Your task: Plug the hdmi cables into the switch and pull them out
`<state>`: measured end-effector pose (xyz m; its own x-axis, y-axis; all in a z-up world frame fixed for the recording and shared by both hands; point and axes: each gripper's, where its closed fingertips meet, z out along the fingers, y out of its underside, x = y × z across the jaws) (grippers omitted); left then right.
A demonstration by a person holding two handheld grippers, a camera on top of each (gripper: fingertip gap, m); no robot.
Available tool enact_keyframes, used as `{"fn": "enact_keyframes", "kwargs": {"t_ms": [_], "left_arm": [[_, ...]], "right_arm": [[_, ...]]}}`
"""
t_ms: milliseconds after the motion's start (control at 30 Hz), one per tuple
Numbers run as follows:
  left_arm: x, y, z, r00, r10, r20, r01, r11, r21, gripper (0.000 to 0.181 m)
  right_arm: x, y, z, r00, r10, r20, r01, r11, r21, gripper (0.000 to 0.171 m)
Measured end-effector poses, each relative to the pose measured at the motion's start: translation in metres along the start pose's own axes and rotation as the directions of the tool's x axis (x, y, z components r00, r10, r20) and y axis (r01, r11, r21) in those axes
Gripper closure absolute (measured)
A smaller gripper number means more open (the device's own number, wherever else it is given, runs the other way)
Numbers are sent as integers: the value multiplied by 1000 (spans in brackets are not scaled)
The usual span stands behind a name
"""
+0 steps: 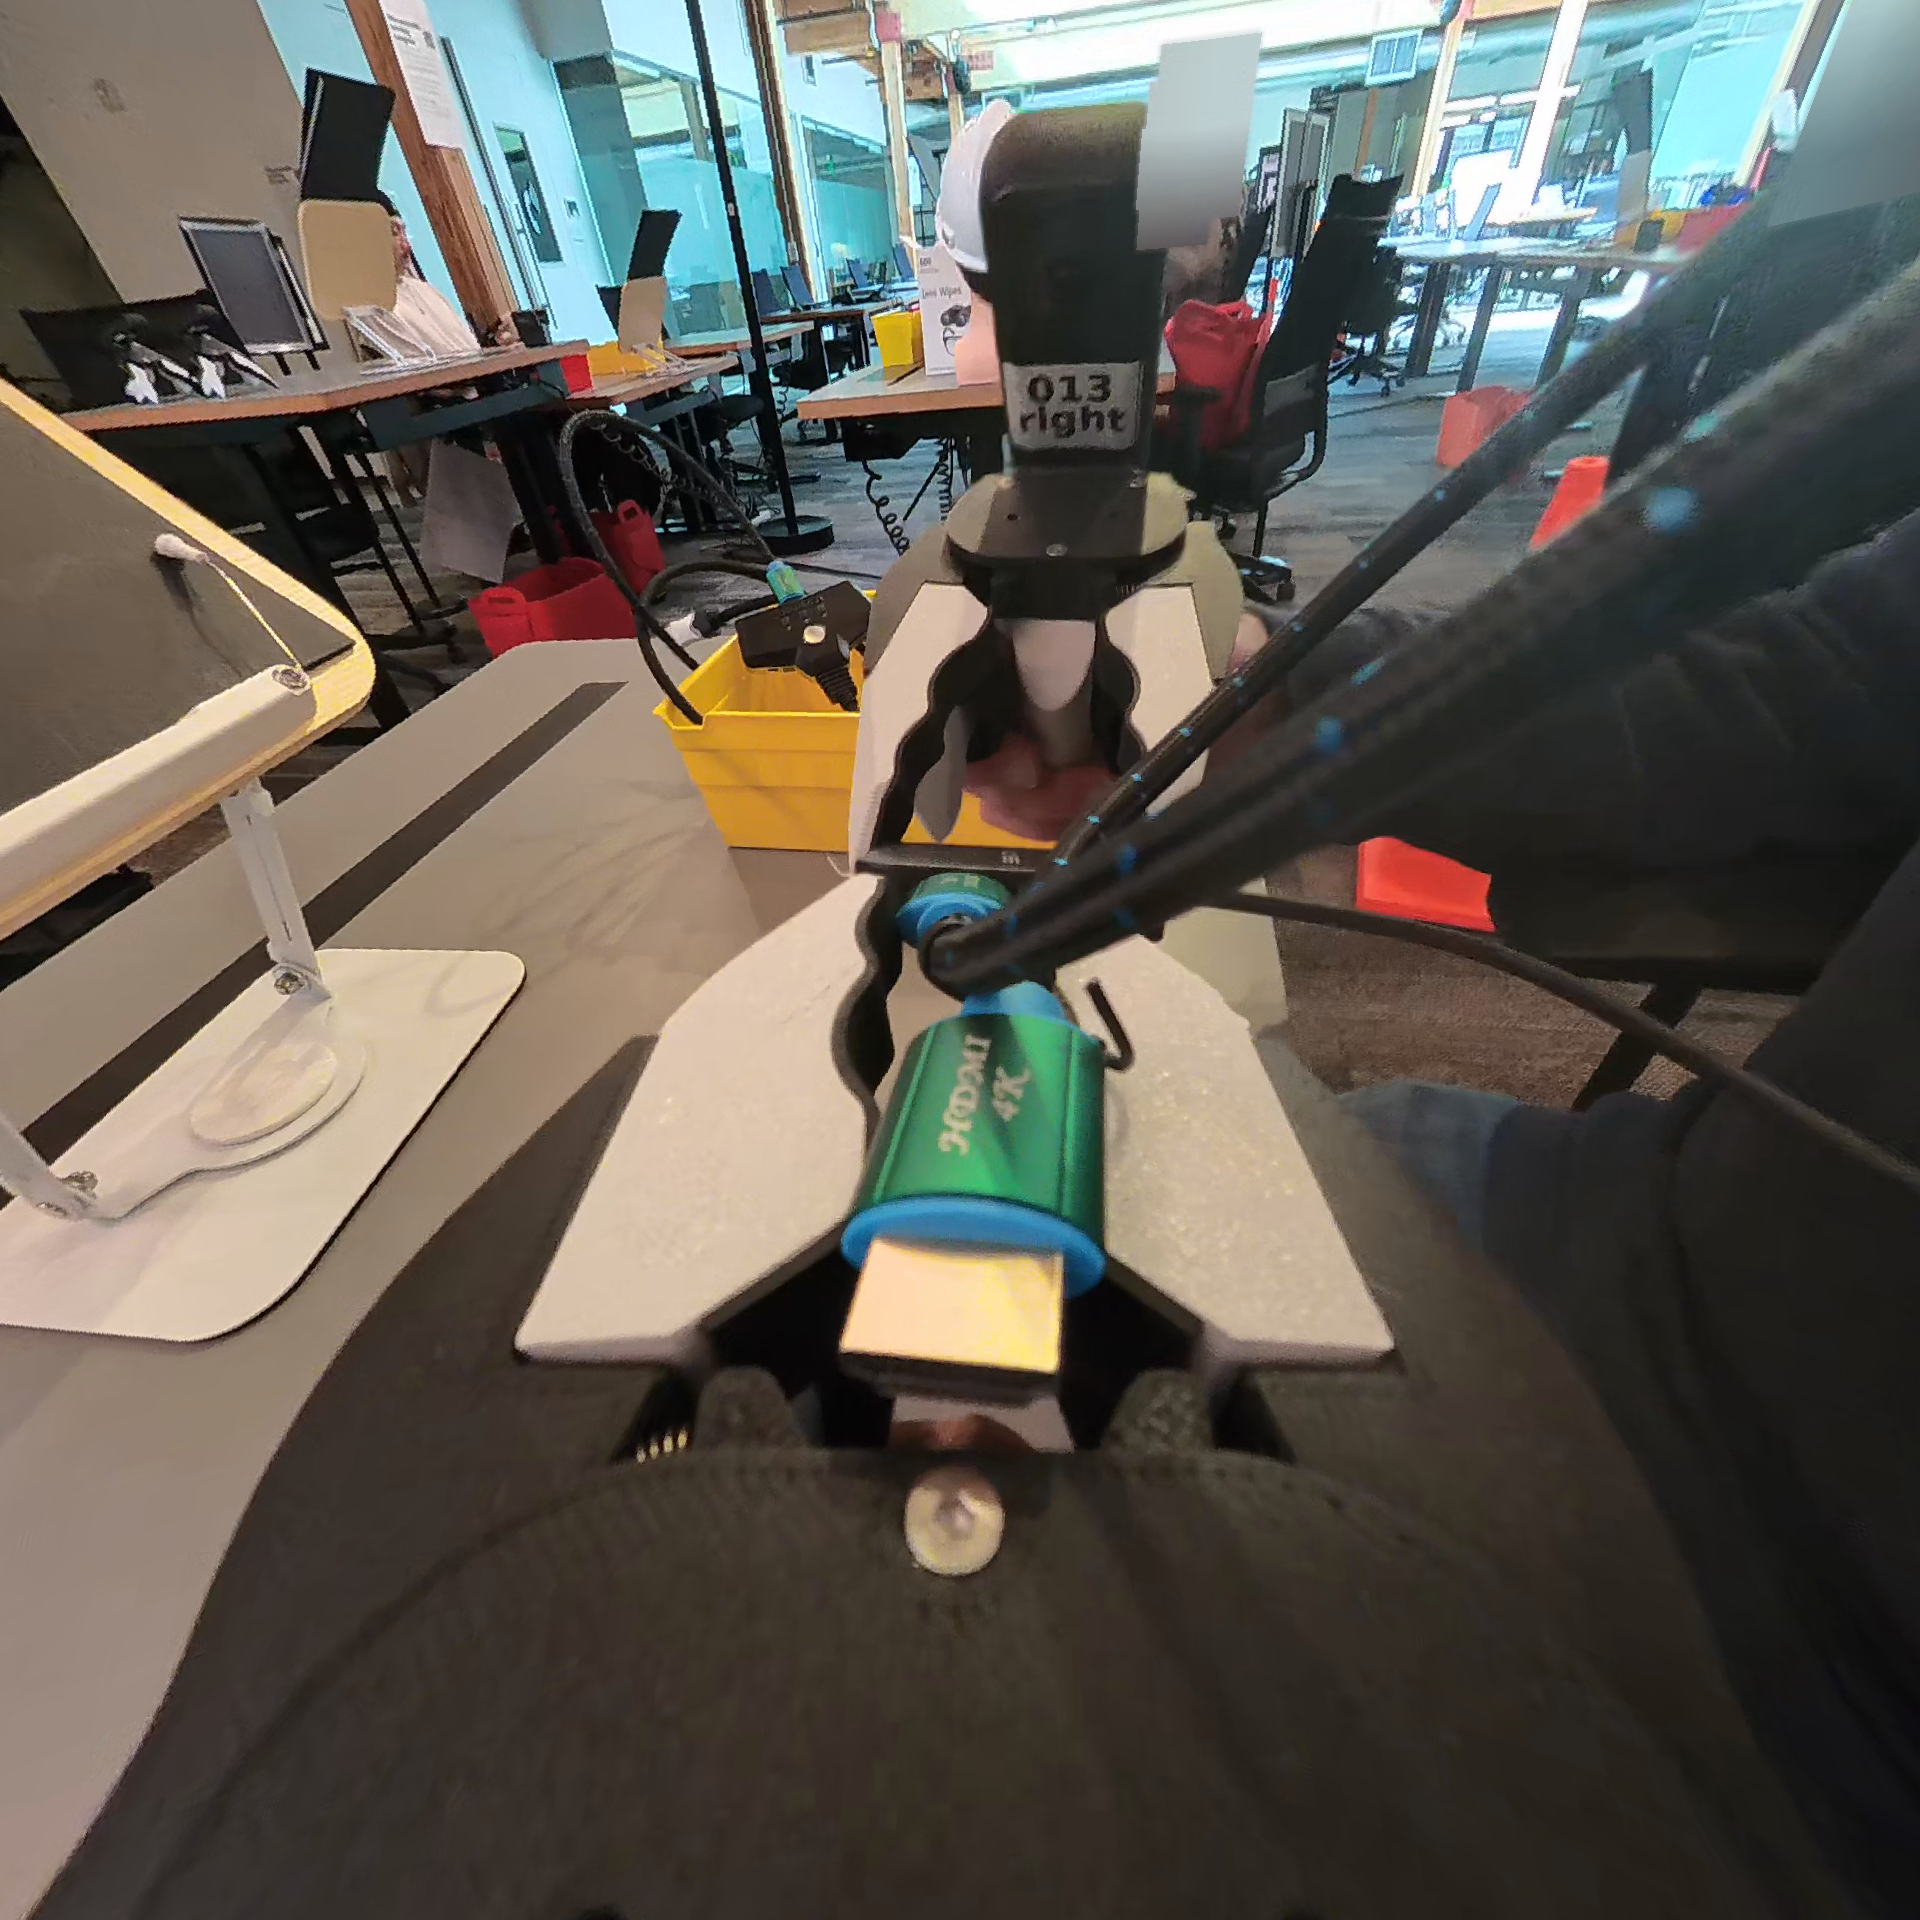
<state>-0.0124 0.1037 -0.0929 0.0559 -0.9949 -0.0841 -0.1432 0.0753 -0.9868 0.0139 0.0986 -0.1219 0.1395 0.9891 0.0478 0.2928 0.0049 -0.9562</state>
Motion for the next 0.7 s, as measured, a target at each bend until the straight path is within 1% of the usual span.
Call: {"fn": "enact_keyframes", "kwargs": {"t_ms": [33, 200, 467, 600, 700], "left_arm": [[-1, 3, 1, 1000, 6, 3, -6, 1000, -15, 158], [-1, 7, 2, 1000, 27, 2, -27, 998, -54, 158], [3, 10, 6, 999, 39, -4, -39, 996, -85, 158], [7, 11, 8, 999, 42, -19, -43, 995, -91, 158], [9, 12, 10, 999, 43, -29, -46, 994, -95, 159]], "right_arm": [[1, 4, 1, 1000, -4, -8, 4, 1000, -24, 107], [2, 12, 4, 1000, -7, -15, 6, 997, -73, 106], [1, 22, 14, 991, -120, -52, 106, 973, -206, 99], [-1, 31, 19, 990, -133, -36, 119, 959, -256, 93], [-4, 34, 22, 989, -145, -20, 134, 953, -270, 94]]}}
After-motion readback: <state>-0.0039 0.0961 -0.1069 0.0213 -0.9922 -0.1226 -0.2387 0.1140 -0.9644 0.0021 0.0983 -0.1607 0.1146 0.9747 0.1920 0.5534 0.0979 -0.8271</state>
